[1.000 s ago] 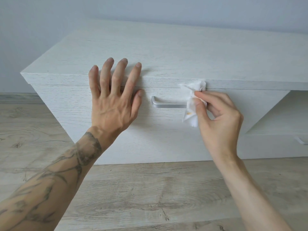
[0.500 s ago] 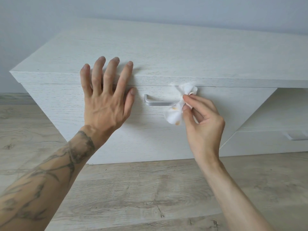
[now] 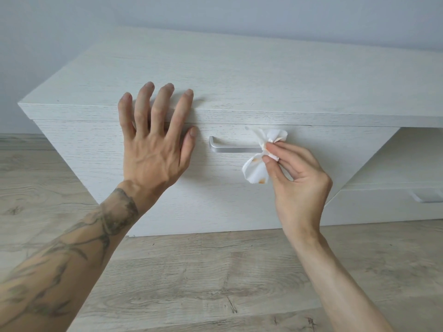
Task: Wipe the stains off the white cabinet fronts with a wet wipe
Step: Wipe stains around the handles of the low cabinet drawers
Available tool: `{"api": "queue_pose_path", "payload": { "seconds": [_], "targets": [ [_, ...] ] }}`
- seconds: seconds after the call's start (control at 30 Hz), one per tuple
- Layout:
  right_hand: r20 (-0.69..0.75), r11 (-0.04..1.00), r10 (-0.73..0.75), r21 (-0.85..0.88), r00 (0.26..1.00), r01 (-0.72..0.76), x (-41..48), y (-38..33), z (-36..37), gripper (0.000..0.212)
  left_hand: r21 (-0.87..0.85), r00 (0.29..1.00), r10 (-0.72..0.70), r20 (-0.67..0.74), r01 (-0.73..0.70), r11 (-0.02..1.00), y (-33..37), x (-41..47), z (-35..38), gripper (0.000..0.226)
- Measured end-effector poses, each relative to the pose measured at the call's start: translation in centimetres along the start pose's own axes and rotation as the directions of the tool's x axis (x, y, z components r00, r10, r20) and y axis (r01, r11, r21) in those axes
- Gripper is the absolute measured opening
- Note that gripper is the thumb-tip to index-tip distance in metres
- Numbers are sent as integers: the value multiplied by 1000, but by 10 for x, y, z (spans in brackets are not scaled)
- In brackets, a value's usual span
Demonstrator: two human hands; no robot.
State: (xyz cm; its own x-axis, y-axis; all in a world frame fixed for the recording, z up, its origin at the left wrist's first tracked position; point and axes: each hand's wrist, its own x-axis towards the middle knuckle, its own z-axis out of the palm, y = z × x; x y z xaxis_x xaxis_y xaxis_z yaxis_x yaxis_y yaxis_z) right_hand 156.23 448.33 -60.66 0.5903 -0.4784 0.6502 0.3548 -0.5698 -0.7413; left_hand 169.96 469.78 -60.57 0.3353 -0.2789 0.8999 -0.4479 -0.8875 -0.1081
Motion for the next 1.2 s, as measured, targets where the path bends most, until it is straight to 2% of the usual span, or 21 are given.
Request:
{"api": "queue_pose_path", "payload": {
  "seconds": [0.2,0.4,0.6,0.7,0.93,1.1,1.2],
  "targets": [
    [37,923,-321,-213,946,321,5,2,0,17,0,1000,3,-9,-3,1000,0,1,-1,52],
    [141,848,-454,-236,880,475,5,-9,24,14,4,1000,6,-23,-6,1000,0,1,1,52],
    [233,828,-475,-210,849,521,6,-28,60,23,6,1000,12,-26,-12,1000,0,3,1,54],
    [288,803,-468,-257,836,538,9,-34,67,20,-2,1000,19,-12,-19,1000,1,3,-1,55],
    [254,806,-463,-278,849,523,6,-32,47,15,-8,999,5,43,-5,1000,2,3,-12,52],
    [185,840,-393,-327,901,434,16,-14,0,15,13,994,-1,108,0,1000,5,6,-22,50],
    [153,884,-286,-338,946,322,21,-5,-20,17,9,990,-9,144,8,1000,8,9,-30,50]
  ]
}}
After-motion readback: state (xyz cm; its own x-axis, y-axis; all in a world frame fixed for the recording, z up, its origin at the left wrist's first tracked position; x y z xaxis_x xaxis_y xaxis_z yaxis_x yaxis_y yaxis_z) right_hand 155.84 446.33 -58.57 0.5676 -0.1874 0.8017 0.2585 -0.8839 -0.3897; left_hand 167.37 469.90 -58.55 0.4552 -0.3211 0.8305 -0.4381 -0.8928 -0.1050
